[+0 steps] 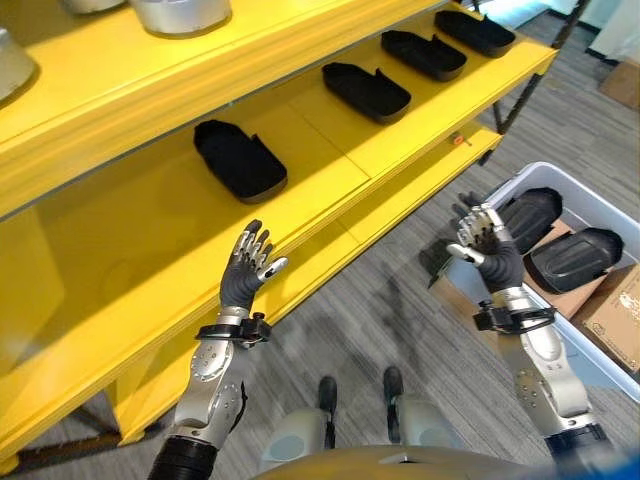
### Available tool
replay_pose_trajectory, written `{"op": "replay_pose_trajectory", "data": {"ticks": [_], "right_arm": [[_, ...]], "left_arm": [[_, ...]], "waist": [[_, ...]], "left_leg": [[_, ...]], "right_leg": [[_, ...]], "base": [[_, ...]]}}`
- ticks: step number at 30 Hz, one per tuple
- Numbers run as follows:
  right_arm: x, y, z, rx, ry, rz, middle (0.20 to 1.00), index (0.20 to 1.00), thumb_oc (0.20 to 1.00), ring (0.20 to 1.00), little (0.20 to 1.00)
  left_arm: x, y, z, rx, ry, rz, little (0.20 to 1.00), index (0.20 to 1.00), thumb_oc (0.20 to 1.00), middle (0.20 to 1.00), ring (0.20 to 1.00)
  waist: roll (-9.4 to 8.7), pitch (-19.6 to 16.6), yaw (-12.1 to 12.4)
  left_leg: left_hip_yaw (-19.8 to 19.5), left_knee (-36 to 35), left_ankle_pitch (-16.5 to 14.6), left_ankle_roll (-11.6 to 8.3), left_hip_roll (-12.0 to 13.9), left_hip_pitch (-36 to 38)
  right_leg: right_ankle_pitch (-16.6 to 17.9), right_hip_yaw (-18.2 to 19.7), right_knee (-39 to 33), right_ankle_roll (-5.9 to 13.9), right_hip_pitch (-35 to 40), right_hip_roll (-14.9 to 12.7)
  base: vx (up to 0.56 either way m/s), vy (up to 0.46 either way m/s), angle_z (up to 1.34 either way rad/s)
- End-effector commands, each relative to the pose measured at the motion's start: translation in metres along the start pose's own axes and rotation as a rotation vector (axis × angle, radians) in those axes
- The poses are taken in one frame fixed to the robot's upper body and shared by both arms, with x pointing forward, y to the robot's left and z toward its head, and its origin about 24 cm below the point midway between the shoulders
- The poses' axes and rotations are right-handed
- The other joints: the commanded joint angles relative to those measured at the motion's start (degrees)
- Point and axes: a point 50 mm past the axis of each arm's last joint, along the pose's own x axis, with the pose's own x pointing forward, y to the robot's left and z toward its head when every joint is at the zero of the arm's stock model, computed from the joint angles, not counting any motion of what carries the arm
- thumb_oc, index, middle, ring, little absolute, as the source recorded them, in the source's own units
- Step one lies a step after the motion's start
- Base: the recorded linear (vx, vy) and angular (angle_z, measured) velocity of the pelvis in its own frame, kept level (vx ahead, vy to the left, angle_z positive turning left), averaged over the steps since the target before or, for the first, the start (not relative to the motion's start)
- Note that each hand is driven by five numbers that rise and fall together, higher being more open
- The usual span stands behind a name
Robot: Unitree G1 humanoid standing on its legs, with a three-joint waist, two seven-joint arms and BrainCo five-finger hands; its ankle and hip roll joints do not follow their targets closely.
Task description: Move parts from the plastic box to the shelf.
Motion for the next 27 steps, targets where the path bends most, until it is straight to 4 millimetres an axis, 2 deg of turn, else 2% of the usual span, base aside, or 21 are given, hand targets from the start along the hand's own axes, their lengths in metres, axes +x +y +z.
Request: {"op": "replay_pose_trajectory", "data": {"ticks": [1,4,5,6,7,9,10,11,12,13,14,15,16,17,20,21,23,24,25,26,27], "right_arm": [[0.011,0.003,0.020,-0.003,-0.113,0.012,1.000,1.000,1.000,1.000,1.000],[0.016,0.011,0.023,-0.003,-0.132,0.031,1.000,1.000,1.000,1.000,1.000],[0.020,0.015,0.023,0.003,-0.136,0.042,1.000,1.000,1.000,1.000,1.000],[0.021,0.017,0.023,0.002,-0.136,0.044,1.000,1.000,1.000,1.000,1.000],[0.021,0.017,0.023,0.002,-0.137,0.045,1.000,1.000,1.000,1.000,1.000],[0.022,0.021,0.020,-0.003,-0.128,0.063,1.000,1.000,1.000,1.000,1.000],[0.026,0.022,0.022,-0.031,-0.129,0.081,1.000,1.000,1.000,1.000,1.000],[0.026,0.023,0.021,-0.031,-0.128,0.082,1.000,1.000,1.000,1.000,1.000],[0.030,0.023,0.024,-0.047,-0.132,0.084,1.000,1.000,1.000,1.000,1.000],[0.030,0.022,0.025,-0.049,-0.136,0.084,1.000,1.000,1.000,1.000,1.000],[0.030,0.022,0.025,-0.049,-0.137,0.084,1.000,1.000,1.000,1.000,1.000],[0.027,0.019,0.027,-0.046,-0.142,0.071,1.000,1.000,1.000,1.000,1.000],[0.026,0.016,0.026,-0.047,-0.138,0.059,1.000,1.000,1.000,1.000,1.000],[0.024,0.011,0.027,-0.053,-0.141,0.035,1.000,1.000,1.000,1.000,1.000],[0.023,0.004,0.031,-0.060,-0.156,0.008,1.000,1.000,1.000,1.000,1.000],[0.022,0.000,0.032,-0.069,-0.155,-0.010,1.000,1.000,1.000,1.000,1.000],[0.022,-0.003,0.032,-0.082,-0.156,-0.022,1.000,1.000,1.000,1.000,1.000],[0.021,-0.006,0.033,-0.086,-0.161,-0.044,1.000,1.000,1.000,1.000,1.000],[0.020,-0.010,0.035,-0.089,-0.173,-0.063,1.000,1.000,1.000,1.000,1.000],[0.020,-0.010,0.036,-0.090,-0.174,-0.064,1.000,1.000,1.000,1.000,1.000],[0.021,-0.012,0.037,-0.091,-0.180,-0.074,1.000,1.000,1.000,1.000,1.000]], "left_arm": [[0.002,0.009,0.024,0.038,-0.122,0.021,1.000,1.000,1.000,1.000,1.000],[0.008,0.008,0.030,0.060,-0.145,0.019,1.000,1.000,1.000,1.000,1.000],[0.009,0.009,0.032,0.072,-0.152,0.030,1.000,1.000,1.000,1.000,1.000],[0.009,0.011,0.034,0.079,-0.156,0.036,1.000,1.000,1.000,1.000,1.000],[0.009,0.011,0.034,0.079,-0.157,0.036,1.000,1.000,1.000,1.000,1.000],[0.003,0.016,0.033,0.069,-0.148,0.056,1.000,1.000,1.000,1.000,1.000],[0.001,0.019,0.032,0.063,-0.141,0.069,1.000,1.000,1.000,1.000,1.000],[0.000,0.019,0.032,0.062,-0.141,0.071,1.000,1.000,1.000,1.000,1.000],[0.001,0.021,0.032,0.066,-0.144,0.086,1.000,1.000,1.000,1.000,1.000],[0.001,0.021,0.031,0.069,-0.137,0.087,1.000,1.000,1.000,1.000,1.000],[0.001,0.021,0.031,0.070,-0.138,0.087,1.000,1.000,1.000,1.000,1.000],[0.000,0.020,0.029,0.067,-0.134,0.084,1.000,1.000,1.000,1.000,1.000],[0.001,0.017,0.026,0.063,-0.130,0.077,1.000,1.000,1.000,1.000,1.000],[0.003,0.014,0.024,0.053,-0.123,0.071,1.000,1.000,1.000,1.000,1.000],[0.005,0.009,0.023,0.041,-0.120,0.055,1.000,1.000,1.000,1.000,1.000],[0.007,0.007,0.023,0.038,-0.123,0.044,1.000,1.000,1.000,1.000,1.000],[0.008,0.005,0.024,0.033,-0.125,0.037,1.000,1.000,1.000,1.000,1.000],[0.011,0.001,0.024,0.022,-0.131,0.029,1.000,1.000,1.000,1.000,1.000],[0.013,-0.002,0.024,0.014,-0.137,0.026,1.000,1.000,1.000,1.000,1.000],[0.013,-0.002,0.024,0.013,-0.137,0.025,1.000,1.000,1.000,1.000,1.000],[0.014,-0.003,0.025,0.006,-0.141,0.025,1.000,1.000,1.000,1.000,1.000]], "waist": [[-1.12,-0.3,1.2],[-0.41,2.1,0.3],[0.03,3.4,0.6],[-0.03,3.9,1.3],[-0.01,3.9,1.2],[0.15,4.1,2.9],[-0.32,3.7,3.3],[-0.02,3.9,3.6],[-0.57,4.0,3.3],[-1.01,4.1,2.9],[-1.47,4.2,3.0],[-2.19,3.9,2.7],[-2.56,3.3,2.5],[-2.21,2.6,1.4],[-1.18,2.2,0.4],[-0.76,2.1,-0.3],[-0.46,2.0,-0.6],[-0.02,1.8,-1.1],[0.33,1.8,-1.4],[0.41,1.8,-1.4],[0.27,2.1,-1.1]], "left_leg": [[-1.8,1.8,-1.0,-2.21,2.8,-2.8],[0.4,2.0,-1.9,-1.19,3.2,-1.7],[2.4,1.8,-2.6,-0.90,3.6,-0.3],[4.2,1.5,-3.6,-1.05,3.6,1.0],[4.1,1.4,-3.3,-1.06,3.7,0.9],[8.7,1.2,-4.9,-2.57,5.4,2.6],[10.9,0.5,-6.1,-3.61,6.3,3.7],[11.2,0.4,-6.4,-3.75,6.7,4.3],[12.6,0.2,-7.0,-4.40,6.9,5.1],[12.8,0.4,-7.0,-4.61,6.8,5.2],[13.6,0.6,-6.2,-4.38,6.4,4.7],[13.4,1.7,-7.4,-4.84,6.4,4.8],[13.4,1.6,-7.8,-5.38,6.6,5.4],[12.3,0.9,-7.3,-6.30,7.8,5.9],[11.8,0.3,-7.1,-7.64,10.1,7.1],[11.6,0.1,-6.6,-8.39,11.6,7.8],[11.6,0.1,-6.3,-8.85,12.3,8.0],[11.2,0.8,-4.8,-9.68,13.7,8.1],[10.7,4.1,-1.9,-10.58,15.3,7.6],[10.7,4.2,-2.0,-10.65,15.4,7.5],[9.5,9.4,0.6,-10.98,16.0,5.7]], "right_leg": [[-1.8,0.1,0.4,3.18,7.1,-0.7],[1.2,-1.6,10.4,5.51,1.1,-0.2],[1.9,-7.6,13.6,5.25,-1.4,-2.2],[2.1,-13.5,11.5,4.71,-0.7,-5.7],[2.4,-13.6,11.2,4.67,-0.6,-5.7],[3.5,-26.7,4.0,4.23,1.9,-12.3],[5.3,-30.1,-0.3,5.60,2.0,-13.8],[5.7,-29.9,-1.2,5.78,2.7,-13.2],[9.0,-29.4,-5.8,7.09,1.2,-13.8],[10.5,-27.8,-7.6,7.49,0.8,-14.1],[11.5,-28.1,-8.1,6.97,0.5,-14.5],[11.7,-27.0,-8.9,7.26,1.2,-14.6],[12.0,-27.7,-9.1,7.40,1.9,-14.5],[11.1,-26.7,-7.6,6.80,1.9,-13.5],[7.9,-27.1,-5.0,5.77,1.8,-12.3],[6.1,-27.0,-2.7,4.96,1.3,-11.6],[5.2,-27.0,-1.8,4.57,1.0,-11.1],[3.8,-26.4,-1.4,3.63,0.8,-9.7],[2.4,-25.9,-1.6,2.34,1.2,-7.6],[2.4,-25.9,-1.6,2.28,1.2,-7.5],[1.3,-25.3,-2.5,0.88,2.3,-5.8]], "base": [[0.03,0.157,-0.17],[0.01,0.177,-0.38],[0.07,0.208,-0.59],[0.06,0.162,-0.96],[0.06,0.047,-1.35],[0.13,-0.012,-1.13],[0.18,-0.035,-0.63],[0.21,-0.091,-0.87],[0.15,-0.111,-1.57],[0.07,-0.120,-1.24],[0.11,-0.134,-0.70],[0.17,-0.161,0.22],[0.35,-0.277,0.57],[0.30,-0.269,0.56],[0.21,-0.213,0.23],[0.21,-0.236,0.07],[0.15,-0.185,-0.03],[0.20,-0.271,-0.11],[0.20,-0.274,-0.03],[0.17,-0.247,0.06],[0.13,-0.187,0.02]]}}
